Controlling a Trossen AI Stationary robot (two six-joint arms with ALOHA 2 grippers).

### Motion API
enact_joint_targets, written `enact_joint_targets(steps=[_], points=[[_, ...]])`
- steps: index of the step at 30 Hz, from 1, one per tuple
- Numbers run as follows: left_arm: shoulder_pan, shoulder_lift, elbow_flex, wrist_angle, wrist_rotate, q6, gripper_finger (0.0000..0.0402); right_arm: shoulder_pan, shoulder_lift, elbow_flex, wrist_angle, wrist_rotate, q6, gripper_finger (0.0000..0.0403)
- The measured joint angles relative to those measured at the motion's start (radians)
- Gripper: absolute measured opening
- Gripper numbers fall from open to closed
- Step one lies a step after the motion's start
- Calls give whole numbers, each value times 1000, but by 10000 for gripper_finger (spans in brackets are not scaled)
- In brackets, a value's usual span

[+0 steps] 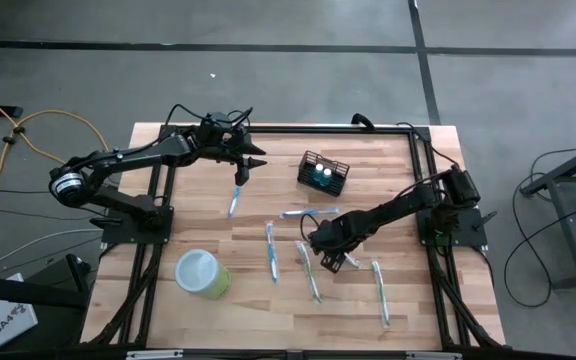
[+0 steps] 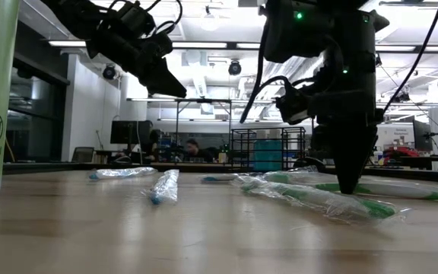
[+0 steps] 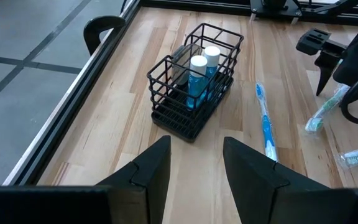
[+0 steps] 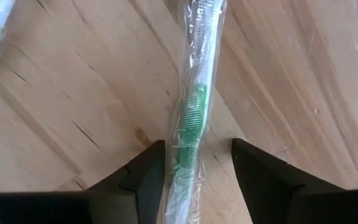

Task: Pick & Place toothbrushing station
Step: Put the top green toothbrush into the left section of the black mesh organizer

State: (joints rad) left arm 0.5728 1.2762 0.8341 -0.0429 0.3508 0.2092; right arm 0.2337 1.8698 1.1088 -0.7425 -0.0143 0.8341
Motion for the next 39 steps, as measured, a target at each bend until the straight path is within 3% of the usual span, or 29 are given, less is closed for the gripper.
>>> enact_joint_targets(steps=[17,33,39], points=[[0,0,0,0,0,0,144,0,-2,-2,-5,0,-19,16],[0,0,0,0,0,0,144,72,-79,-7,12,65,-19,8],[0,0,0,0,0,0,144,99,-94,-6,16,142,-37,8]])
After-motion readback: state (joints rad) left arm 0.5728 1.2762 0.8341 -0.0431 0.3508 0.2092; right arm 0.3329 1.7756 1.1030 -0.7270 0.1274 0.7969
